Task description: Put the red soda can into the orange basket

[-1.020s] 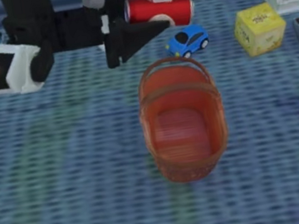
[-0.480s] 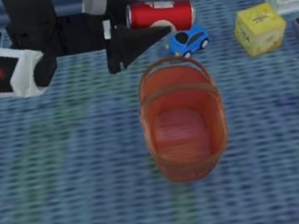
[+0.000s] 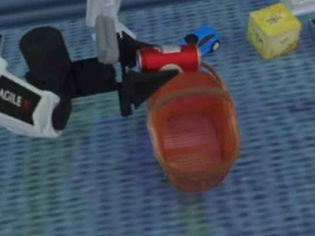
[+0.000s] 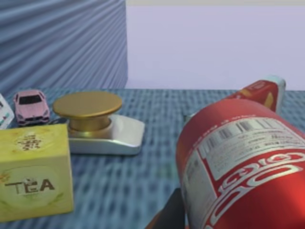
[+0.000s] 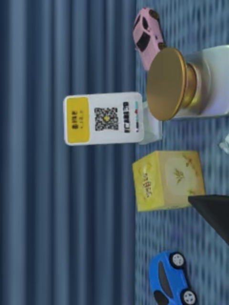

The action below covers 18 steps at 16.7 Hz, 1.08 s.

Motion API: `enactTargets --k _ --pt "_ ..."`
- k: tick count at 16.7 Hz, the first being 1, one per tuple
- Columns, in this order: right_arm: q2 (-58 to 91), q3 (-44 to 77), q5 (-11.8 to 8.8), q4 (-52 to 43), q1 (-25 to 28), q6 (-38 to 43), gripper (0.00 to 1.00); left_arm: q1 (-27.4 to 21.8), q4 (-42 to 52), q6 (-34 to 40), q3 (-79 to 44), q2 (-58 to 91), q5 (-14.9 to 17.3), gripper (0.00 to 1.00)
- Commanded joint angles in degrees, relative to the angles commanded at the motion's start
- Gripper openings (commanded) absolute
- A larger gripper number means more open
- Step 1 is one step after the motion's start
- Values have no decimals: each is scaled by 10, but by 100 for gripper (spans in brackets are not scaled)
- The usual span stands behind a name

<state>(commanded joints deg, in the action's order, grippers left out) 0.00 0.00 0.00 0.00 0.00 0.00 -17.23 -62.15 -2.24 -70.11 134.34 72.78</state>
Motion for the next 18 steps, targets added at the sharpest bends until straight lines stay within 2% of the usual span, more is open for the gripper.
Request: enactTargets --k 4,17,18 --pt "0 0 0 0 0 0 100 0 -2 0 1 2 0 0" --pt "0 0 0 0 0 0 100 0 -2 0 1 2 0 98" --pt "0 0 0 0 0 0 100 0 -2 0 1 2 0 100"
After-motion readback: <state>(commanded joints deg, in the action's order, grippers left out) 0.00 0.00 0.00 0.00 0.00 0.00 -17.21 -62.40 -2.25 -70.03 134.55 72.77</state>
